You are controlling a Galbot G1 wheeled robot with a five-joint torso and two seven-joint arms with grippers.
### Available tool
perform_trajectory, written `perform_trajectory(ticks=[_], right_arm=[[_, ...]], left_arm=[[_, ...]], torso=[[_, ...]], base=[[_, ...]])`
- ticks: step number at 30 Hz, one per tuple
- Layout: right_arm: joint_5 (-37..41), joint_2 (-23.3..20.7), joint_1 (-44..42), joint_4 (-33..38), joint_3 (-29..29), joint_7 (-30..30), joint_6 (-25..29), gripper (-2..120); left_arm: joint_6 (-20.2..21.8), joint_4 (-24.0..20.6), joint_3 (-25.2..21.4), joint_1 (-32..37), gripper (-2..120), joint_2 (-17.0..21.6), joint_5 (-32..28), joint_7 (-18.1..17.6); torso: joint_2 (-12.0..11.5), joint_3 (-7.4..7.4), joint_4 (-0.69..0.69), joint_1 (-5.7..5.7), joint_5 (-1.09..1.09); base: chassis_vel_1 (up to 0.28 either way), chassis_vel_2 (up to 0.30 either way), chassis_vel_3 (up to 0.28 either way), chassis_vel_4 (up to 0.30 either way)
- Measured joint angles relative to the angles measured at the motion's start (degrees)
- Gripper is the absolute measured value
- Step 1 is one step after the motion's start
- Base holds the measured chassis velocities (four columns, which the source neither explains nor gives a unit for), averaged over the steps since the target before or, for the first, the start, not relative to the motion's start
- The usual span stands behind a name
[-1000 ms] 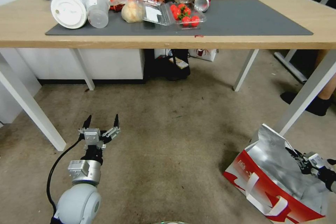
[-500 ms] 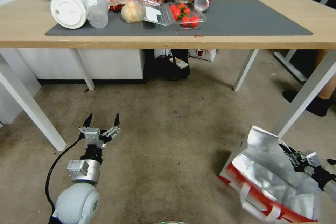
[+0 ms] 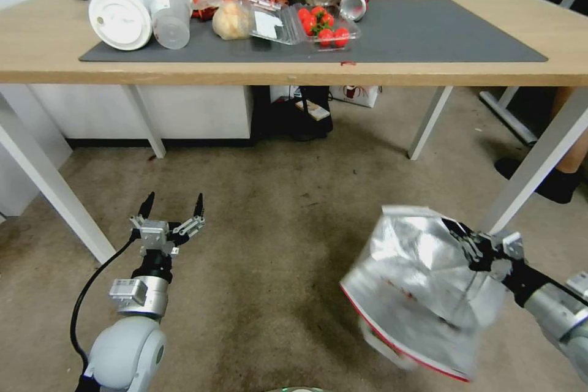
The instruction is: Pick up the food delivery bag from the floor and place it on the table.
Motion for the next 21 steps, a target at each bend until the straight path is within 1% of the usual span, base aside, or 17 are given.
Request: perform_trajectory(ticks=[1,2,5,6,9,10,14,16,21], right_arm=[[1.7,-0.8,0.1,2.6,-0.3,1.2,-1.7,0],[1.7,-0.8,0.1,2.6,-0.3,1.2,-1.7,0],[5.6,-2.0,0.2,8.7,-0.6,2.9,-4.7,0],[5.6,-2.0,0.2,8.7,-0.6,2.9,-4.7,0],[9.8,-2.9,0.6,14.2,-0.6,4.4,-7.2,0],[9.8,-2.9,0.6,14.2,-0.6,4.4,-7.2,0],[15.2,-4.2,1.1,18.6,0.9,5.2,-10.4,0],[16.4,-4.8,1.2,19.4,1.3,5.3,-10.9,0],[19.4,-6.8,2.0,21.0,3.1,3.6,-11.9,0]], left_arm=[[0.0,0.0,-0.1,-0.2,100,0.2,0.0,-0.2],[0.0,0.0,-0.1,-0.2,100,0.2,0.0,-0.2],[0.1,0.0,-0.2,-0.5,100,0.3,-0.2,-0.5],[0.1,0.0,-0.2,-0.5,100,0.3,-0.2,-0.5],[0.2,0.1,-0.3,-0.9,100,0.4,-0.4,-0.6],[0.2,0.1,-0.3,-0.9,100,0.4,-0.4,-0.6],[0.2,0.3,-0.4,-1.3,100,0.5,-1.0,-0.9],[0.2,0.3,-0.4,-1.3,100,0.5,-1.1,-0.9],[0.4,0.2,-1.0,-1.4,100,0.7,-1.8,-1.1]], torso=[[0.0,0.00,0.00,0.00,0.00],[0.0,0.00,0.00,0.00,0.00],[0.0,0.00,-0.01,0.00,0.00],[0.0,0.00,-0.01,0.00,0.00],[0.0,0.00,-0.01,0.00,0.00],[0.0,0.00,-0.01,0.00,0.00],[0.0,0.00,-0.02,0.00,0.00],[0.0,0.00,-0.01,0.00,0.00],[0.0,0.00,0.00,0.00,-0.01]], base=[[0.000,0.000,0.000,0.000],[0.000,0.000,0.000,0.000],[0.000,0.000,0.000,0.000],[0.000,0.000,0.000,0.000],[0.000,0.000,0.000,0.000],[0.000,0.000,0.000,0.000],[0.000,0.000,0.000,0.000],[0.000,0.000,0.000,0.000],[0.000,0.000,0.000,0.000]])
